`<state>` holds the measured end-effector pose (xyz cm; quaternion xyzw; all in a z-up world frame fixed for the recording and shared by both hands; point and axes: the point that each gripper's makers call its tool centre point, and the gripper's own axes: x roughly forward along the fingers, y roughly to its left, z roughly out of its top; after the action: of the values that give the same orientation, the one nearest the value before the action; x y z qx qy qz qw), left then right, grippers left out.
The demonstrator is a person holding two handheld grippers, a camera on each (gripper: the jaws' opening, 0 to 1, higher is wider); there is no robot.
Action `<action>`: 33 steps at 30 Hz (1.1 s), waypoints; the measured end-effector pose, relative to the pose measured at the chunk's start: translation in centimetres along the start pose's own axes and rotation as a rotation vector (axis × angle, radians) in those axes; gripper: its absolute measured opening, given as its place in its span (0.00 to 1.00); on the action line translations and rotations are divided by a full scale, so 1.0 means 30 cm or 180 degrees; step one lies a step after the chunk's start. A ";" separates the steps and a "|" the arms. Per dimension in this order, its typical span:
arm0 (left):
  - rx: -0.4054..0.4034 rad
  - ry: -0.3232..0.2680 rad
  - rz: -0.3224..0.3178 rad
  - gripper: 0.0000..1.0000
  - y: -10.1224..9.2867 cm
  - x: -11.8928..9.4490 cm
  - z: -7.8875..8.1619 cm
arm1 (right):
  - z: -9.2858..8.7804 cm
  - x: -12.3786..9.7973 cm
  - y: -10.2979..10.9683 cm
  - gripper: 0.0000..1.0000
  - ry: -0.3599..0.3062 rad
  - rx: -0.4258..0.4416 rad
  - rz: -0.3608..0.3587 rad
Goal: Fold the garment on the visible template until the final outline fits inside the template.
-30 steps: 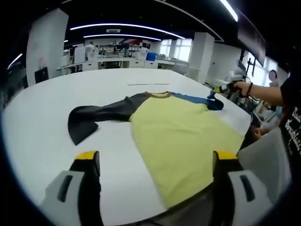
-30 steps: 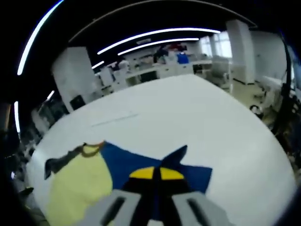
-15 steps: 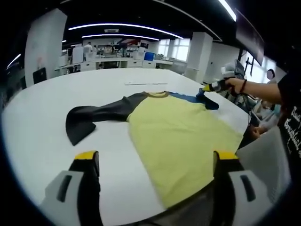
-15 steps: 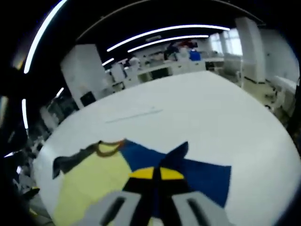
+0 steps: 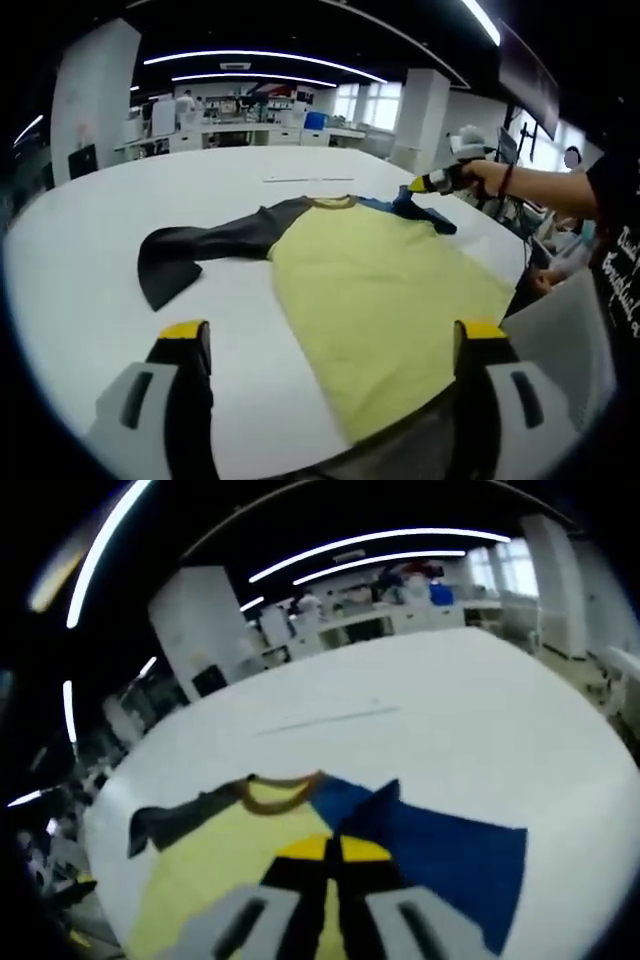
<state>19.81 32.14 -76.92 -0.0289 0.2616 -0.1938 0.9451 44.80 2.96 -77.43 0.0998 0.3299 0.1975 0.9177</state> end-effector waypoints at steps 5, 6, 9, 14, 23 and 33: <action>-0.0003 -0.0011 -0.0003 0.98 0.000 -0.001 0.002 | 0.004 0.036 0.062 0.00 0.0028 -0.0057 0.0083; -0.0004 -0.0015 -0.0004 0.99 -0.001 -0.002 0.003 | 0.005 0.042 0.076 0.00 0.0037 -0.0079 0.0097; -0.0008 -0.0026 -0.0005 0.98 -0.001 -0.003 0.005 | 0.000 0.050 0.109 0.00 0.0054 -0.0106 0.0138; -0.0011 -0.0029 -0.0012 0.98 -0.004 -0.002 0.006 | 0.006 0.066 0.161 0.00 0.0070 -0.0164 0.0204; -0.0025 -0.0034 -0.0019 0.99 -0.004 -0.004 0.007 | 0.013 0.103 0.243 0.00 0.0111 -0.0258 0.0362; -0.0034 0.0003 -0.0034 0.99 -0.005 -0.002 -0.002 | 0.027 0.126 0.352 0.00 0.0120 -0.0365 0.0546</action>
<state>19.69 32.02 -76.92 -0.0352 0.2629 -0.1975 0.9437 44.85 14.05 -75.63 0.0713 0.3255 0.2957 0.8953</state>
